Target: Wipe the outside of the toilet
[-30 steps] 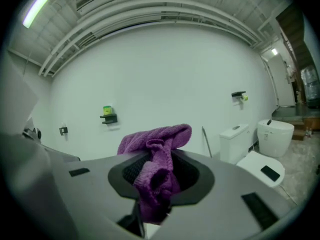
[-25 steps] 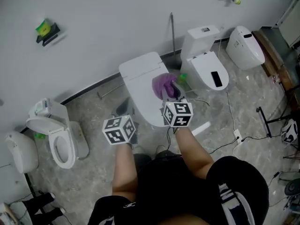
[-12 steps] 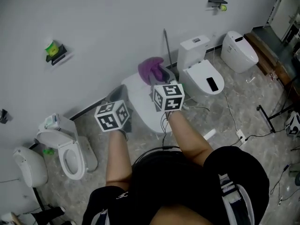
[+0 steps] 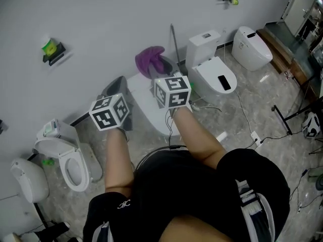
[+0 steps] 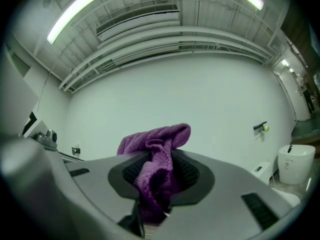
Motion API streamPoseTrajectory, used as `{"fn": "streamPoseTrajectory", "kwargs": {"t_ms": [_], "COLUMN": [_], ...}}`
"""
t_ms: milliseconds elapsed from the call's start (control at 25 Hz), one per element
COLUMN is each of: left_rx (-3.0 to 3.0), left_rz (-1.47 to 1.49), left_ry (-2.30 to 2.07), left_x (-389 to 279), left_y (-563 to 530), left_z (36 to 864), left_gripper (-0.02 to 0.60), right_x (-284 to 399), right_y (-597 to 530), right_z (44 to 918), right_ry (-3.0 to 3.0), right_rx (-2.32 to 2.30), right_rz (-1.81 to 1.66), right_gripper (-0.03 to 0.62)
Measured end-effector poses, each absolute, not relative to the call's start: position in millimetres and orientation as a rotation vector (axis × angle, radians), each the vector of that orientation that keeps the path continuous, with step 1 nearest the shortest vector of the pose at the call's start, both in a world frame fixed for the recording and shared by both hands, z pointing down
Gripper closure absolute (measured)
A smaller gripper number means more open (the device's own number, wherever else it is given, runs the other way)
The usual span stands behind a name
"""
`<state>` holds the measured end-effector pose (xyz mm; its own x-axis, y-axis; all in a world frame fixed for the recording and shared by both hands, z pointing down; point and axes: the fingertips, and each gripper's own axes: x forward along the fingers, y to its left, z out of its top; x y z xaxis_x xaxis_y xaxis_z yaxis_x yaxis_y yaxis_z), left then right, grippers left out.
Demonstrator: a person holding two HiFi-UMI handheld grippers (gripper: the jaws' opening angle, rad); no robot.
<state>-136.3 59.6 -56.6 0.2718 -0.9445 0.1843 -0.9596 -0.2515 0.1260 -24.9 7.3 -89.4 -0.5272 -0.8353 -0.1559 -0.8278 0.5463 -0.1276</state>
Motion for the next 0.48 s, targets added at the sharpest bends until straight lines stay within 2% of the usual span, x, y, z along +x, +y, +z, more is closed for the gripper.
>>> {"fn": "streamPoseTrajectory", "kwargs": {"t_ms": [480], "left_rx": [2.403], "left_rz": [0.004], "left_ry": [-1.645], "left_x": [-141], "left_y": [70], "left_z": [-64], "left_gripper": [0.576], "right_x": [-46], "right_y": [18], "right_z": [-91], "right_ry": [2.585], "right_rx": [-1.381], "right_rz": [-0.043], "right_gripper": [0.494]}}
